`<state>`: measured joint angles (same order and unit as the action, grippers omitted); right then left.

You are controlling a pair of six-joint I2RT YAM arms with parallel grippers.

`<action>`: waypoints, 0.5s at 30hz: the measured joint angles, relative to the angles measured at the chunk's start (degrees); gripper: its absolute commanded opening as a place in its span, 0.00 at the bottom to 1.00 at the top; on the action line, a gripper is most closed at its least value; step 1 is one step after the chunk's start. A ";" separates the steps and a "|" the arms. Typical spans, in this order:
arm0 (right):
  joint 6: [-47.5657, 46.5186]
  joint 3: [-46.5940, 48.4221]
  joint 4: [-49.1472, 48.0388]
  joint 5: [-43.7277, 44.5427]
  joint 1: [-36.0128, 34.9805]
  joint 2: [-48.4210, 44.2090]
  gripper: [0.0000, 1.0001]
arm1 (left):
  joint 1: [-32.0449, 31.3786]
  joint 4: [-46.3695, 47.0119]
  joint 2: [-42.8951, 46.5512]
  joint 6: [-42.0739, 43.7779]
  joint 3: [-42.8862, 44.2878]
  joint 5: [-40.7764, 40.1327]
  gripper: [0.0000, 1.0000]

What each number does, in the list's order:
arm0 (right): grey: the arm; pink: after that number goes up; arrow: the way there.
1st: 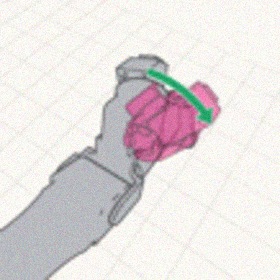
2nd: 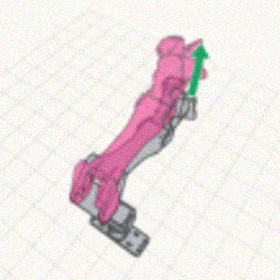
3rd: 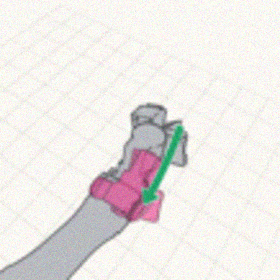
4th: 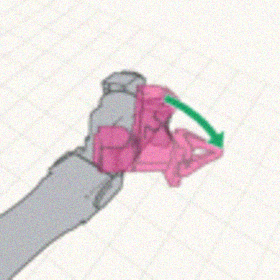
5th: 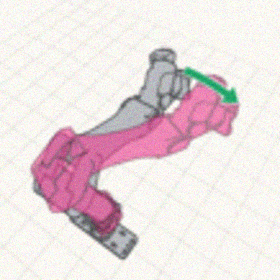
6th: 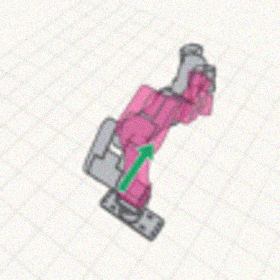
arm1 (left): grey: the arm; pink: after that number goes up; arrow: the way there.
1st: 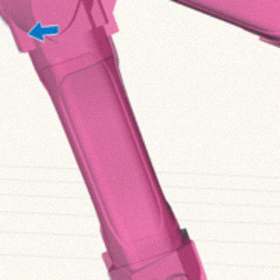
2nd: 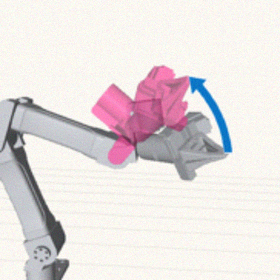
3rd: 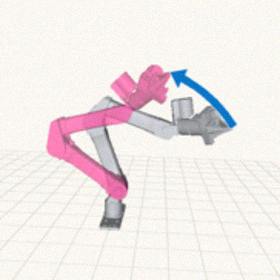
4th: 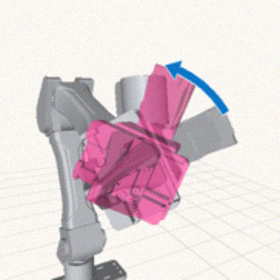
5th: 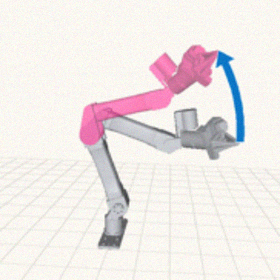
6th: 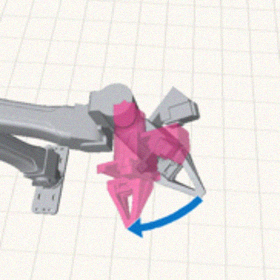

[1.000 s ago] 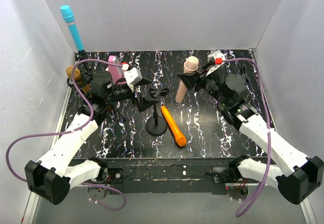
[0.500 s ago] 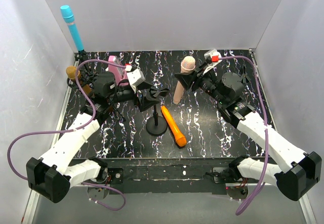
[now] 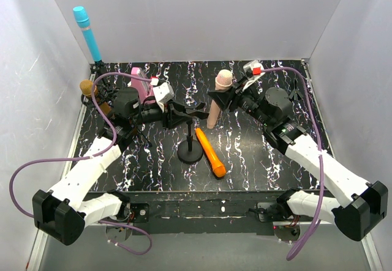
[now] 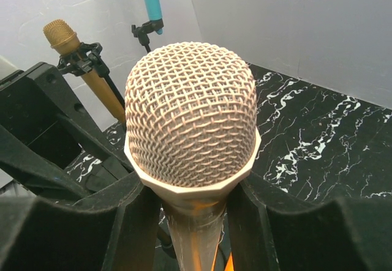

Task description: Attach the microphones to the stand

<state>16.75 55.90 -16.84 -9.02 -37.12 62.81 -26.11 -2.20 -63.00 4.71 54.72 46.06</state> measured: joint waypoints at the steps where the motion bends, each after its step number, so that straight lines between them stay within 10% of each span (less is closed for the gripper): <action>1: 0.09 0.24 0.00 -0.11 -0.15 0.35 0.01 | 0.00 0.13 0.00 -0.28 -0.07 -0.02 0.12; 15: 1.84 5.49 0.15 2.95 -6.54 5.46 0.01 | -2.51 3.93 2.99 -6.32 -3.76 -5.31 0.09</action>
<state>18.59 61.39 -16.69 -6.07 -43.66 68.27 -28.62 1.74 -60.01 -1.61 50.96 40.75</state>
